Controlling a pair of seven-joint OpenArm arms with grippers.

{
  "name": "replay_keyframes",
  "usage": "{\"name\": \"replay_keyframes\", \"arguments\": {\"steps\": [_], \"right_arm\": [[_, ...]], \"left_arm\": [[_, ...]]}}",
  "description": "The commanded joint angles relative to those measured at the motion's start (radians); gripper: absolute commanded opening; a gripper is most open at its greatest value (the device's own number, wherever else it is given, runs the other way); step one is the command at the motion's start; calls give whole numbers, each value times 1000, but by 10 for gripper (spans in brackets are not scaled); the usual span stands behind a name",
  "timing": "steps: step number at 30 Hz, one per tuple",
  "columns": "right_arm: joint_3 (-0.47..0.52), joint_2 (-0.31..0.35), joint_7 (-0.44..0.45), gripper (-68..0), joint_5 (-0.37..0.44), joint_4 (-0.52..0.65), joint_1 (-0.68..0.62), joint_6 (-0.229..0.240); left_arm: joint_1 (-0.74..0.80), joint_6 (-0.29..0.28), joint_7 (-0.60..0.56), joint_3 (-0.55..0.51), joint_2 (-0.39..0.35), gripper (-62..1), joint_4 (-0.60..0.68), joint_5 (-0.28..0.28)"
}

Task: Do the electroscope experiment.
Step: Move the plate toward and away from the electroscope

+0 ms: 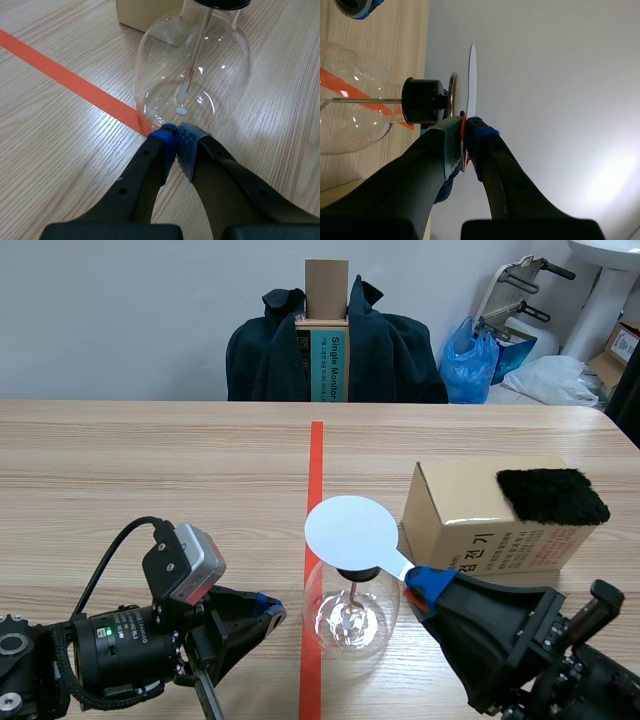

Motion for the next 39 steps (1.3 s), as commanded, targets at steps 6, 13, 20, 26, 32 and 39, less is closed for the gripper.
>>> {"name": "replay_keyframes", "arguments": {"steps": [6, 13, 20, 26, 32, 39], "right_arm": [[2, 13, 3, -667, 11, 15, 2, -12], [2, 13, -3, -667, 11, 15, 2, -12], [2, 13, -85, -667, 11, 15, 2, -12], [2, 13, -221, -667, 11, 15, 2, -12], [2, 13, -371, -667, 11, 15, 2, -12], [2, 13, -481, -667, 11, 15, 2, -12]], "left_arm": [[5, 1, -14, -6, 5, -592, 21, -6], [5, 1, -14, -6, 5, -592, 21, -6], [5, 1, -14, -6, 5, -592, 21, -6], [5, 1, -14, -6, 5, -592, 21, -6], [5, 1, -14, -6, 5, -592, 21, -6], [5, 1, -14, -6, 5, -592, 21, -6]]}}
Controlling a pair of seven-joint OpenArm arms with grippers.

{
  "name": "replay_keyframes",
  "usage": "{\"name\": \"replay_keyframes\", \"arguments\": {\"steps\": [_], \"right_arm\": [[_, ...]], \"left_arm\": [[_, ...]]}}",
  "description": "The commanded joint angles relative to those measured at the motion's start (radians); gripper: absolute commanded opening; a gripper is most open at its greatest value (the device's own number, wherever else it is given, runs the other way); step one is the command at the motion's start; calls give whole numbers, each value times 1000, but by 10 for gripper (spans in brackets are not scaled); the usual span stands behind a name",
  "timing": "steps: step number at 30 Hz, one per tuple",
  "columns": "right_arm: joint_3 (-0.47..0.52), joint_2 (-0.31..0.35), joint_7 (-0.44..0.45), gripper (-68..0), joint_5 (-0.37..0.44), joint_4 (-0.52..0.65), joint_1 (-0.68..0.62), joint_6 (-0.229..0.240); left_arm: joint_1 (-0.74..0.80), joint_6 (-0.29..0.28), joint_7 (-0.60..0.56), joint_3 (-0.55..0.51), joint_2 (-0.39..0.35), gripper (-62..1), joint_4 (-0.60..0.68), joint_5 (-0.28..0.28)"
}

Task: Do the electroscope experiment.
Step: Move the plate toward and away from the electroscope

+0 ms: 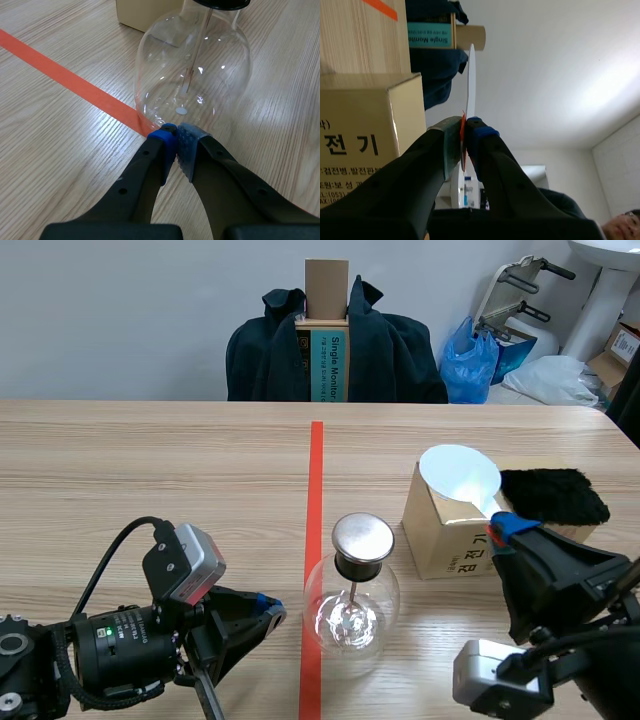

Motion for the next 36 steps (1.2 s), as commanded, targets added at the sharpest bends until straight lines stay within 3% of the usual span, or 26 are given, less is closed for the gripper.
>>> {"name": "replay_keyframes", "arguments": {"steps": [1, 6, 23, 36], "right_arm": [[2, 13, 0, -667, 10, 15, 2, -7], [2, 13, 39, -667, 9, 15, 5, -7], [2, 13, 377, -667, 9, 15, 7, -7], [2, 13, 429, -667, 8, 15, 7, -7]], "left_arm": [[5, 1, -14, -6, 5, -592, 21, -6], [5, 1, -14, -6, 5, -592, 21, -6], [5, 1, -14, -6, 5, -592, 21, -6], [5, 1, -14, -6, 5, -592, 21, -6]]}}
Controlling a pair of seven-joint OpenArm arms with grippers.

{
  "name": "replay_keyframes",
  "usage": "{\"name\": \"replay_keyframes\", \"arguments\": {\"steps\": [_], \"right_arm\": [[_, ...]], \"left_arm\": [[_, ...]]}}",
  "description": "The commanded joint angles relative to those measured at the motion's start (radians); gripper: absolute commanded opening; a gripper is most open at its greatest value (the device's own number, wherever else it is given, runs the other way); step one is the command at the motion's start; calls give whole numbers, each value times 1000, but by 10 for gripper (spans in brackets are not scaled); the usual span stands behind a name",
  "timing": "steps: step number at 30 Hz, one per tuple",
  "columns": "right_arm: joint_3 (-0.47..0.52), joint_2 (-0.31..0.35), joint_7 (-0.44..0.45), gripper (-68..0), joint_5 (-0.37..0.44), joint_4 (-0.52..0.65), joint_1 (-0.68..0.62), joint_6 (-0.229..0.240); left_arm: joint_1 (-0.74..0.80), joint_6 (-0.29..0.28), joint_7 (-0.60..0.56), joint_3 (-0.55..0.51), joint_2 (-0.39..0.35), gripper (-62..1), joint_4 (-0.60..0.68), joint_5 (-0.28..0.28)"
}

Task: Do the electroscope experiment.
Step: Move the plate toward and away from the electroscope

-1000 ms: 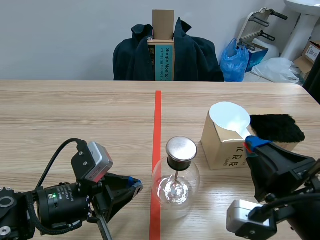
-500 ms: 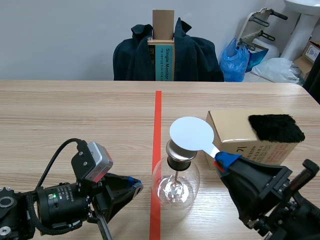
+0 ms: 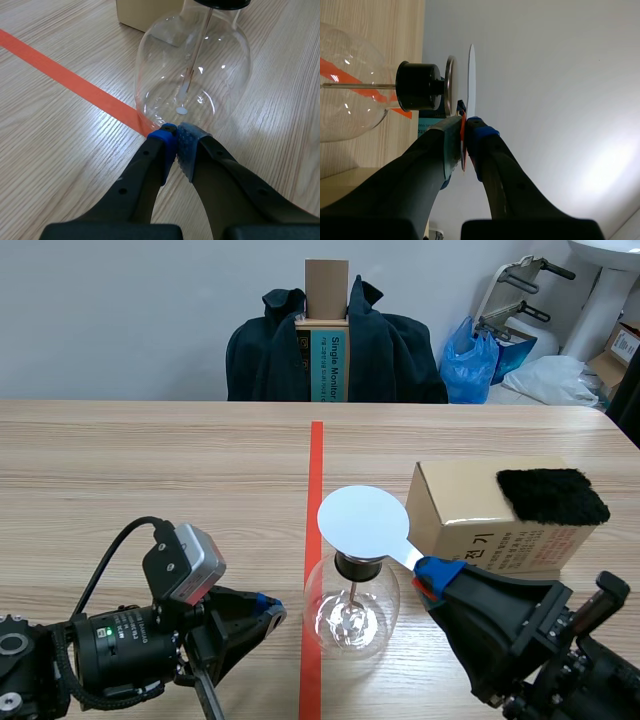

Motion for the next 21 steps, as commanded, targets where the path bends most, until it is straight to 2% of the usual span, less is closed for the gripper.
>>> {"name": "replay_keyframes", "arguments": {"steps": [1, 15, 21], "right_arm": [[2, 13, 1, -667, 10, 15, 7, -7], [2, 13, 3, -667, 10, 15, 7, -7], [2, 13, -48, -667, 11, 15, 7, -7]], "left_arm": [[5, 1, -14, -6, 5, -592, 21, -6], [5, 1, -14, -6, 5, -592, 21, -6], [5, 1, -13, -6, 5, -592, 21, -6]]}}
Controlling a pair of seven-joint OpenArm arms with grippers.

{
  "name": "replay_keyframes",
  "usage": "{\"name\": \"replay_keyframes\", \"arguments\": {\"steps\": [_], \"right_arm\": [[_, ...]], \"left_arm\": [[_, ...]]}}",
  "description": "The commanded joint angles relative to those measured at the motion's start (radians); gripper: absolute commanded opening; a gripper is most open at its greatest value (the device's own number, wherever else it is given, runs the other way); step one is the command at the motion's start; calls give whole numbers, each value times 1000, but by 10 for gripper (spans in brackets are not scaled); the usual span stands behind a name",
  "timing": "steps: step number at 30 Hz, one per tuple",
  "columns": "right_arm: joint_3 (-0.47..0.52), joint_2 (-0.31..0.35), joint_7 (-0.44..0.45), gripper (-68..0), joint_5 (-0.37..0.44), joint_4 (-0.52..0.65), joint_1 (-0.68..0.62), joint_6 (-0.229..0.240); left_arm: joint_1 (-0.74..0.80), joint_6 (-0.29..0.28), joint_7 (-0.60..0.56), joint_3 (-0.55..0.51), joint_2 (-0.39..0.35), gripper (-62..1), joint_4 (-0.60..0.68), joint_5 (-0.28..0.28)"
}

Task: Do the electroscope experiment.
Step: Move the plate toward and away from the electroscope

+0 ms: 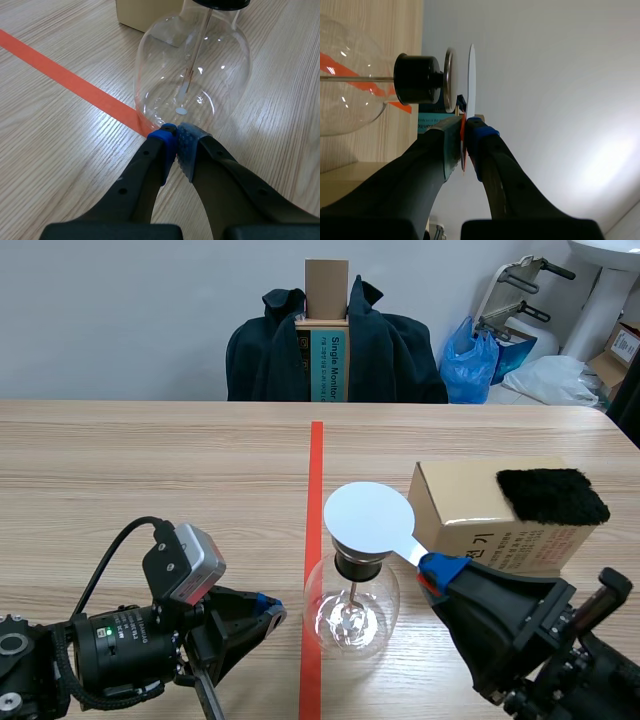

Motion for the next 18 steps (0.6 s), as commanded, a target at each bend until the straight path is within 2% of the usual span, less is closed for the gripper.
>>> {"name": "replay_keyframes", "arguments": {"steps": [1, 6, 18], "right_arm": [[2, 13, -20, -667, 11, 15, 7, -7], [2, 13, -108, -667, 11, 15, 7, -7], [2, 13, -380, -667, 11, 15, 7, -7]], "left_arm": [[5, 1, -11, -6, 5, -592, 21, -6], [5, 1, 10, -6, 5, -592, 21, -6], [5, 1, 9, -6, 5, -592, 21, -6]]}}
